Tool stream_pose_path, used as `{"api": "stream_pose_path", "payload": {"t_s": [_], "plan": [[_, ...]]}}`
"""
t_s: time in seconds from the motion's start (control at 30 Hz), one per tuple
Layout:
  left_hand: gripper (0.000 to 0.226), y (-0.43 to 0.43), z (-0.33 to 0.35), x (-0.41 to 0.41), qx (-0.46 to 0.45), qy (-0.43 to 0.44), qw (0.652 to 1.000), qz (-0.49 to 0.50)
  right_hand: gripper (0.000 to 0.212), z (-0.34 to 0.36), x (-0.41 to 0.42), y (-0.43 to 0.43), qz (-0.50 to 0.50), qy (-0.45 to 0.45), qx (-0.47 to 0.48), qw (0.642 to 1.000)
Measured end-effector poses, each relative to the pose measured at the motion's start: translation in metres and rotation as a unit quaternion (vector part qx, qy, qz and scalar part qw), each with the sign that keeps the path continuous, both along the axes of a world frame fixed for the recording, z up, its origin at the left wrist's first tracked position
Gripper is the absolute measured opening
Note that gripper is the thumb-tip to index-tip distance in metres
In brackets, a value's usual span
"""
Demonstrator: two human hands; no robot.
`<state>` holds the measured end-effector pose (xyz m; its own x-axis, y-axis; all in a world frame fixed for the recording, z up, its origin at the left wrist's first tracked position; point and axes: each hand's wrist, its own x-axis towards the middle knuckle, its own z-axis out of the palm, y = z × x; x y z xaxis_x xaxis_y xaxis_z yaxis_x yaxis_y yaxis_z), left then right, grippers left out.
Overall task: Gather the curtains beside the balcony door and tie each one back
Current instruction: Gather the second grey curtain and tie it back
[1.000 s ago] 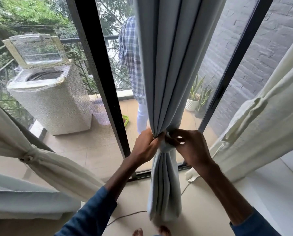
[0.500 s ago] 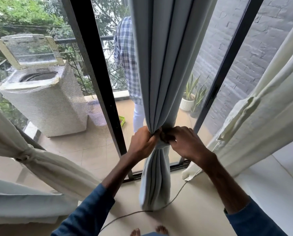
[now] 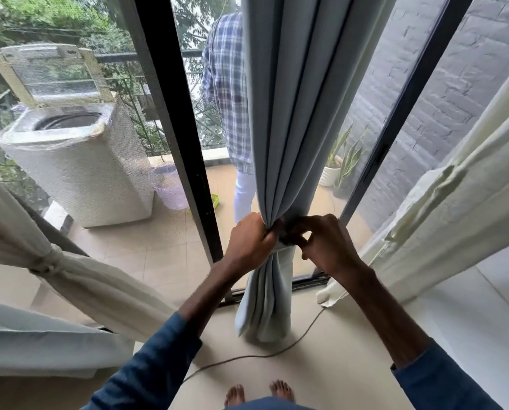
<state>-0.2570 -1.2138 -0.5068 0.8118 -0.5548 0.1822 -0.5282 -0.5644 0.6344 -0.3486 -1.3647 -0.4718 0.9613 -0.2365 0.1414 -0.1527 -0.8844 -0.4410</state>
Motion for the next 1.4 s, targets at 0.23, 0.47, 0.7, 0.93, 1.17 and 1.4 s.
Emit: {"api": "stream_pose_path", "payload": {"t_s": [0.23, 0.47, 0.7, 0.93, 1.17, 1.4], "plan": [[0.063, -0.003, -0.001, 0.002, 0.004, 0.001, 1.000, -0.001, 0.023, 0.028, 0.001, -0.002, -0.001, 0.032, -0.146, 0.989], [0.048, -0.002, -0.002, 0.012, 0.001, 0.022, 1.000, -0.005, 0.026, 0.019, -0.006, 0.014, 0.045, 0.013, -0.091, 0.995], [0.042, -0.006, -0.001, 0.002, -0.016, 0.013, 1.000, -0.009, 0.014, -0.003, -0.002, 0.018, 0.016, 0.058, -0.089, 0.994], [0.045, -0.010, 0.004, -0.001, -0.016, 0.019, 1.000, -0.018, 0.018, -0.006, 0.004, 0.015, 0.029, 0.111, -0.142, 0.983], [0.037, -0.009, 0.005, 0.007, -0.005, 0.021, 1.000, -0.006, 0.018, -0.014, -0.011, 0.024, -0.020, -0.070, -0.061, 0.996], [0.040, -0.014, 0.007, 0.007, 0.013, 0.013, 1.000, -0.010, 0.010, -0.032, 0.007, 0.020, -0.021, 0.023, -0.117, 0.993]]}}
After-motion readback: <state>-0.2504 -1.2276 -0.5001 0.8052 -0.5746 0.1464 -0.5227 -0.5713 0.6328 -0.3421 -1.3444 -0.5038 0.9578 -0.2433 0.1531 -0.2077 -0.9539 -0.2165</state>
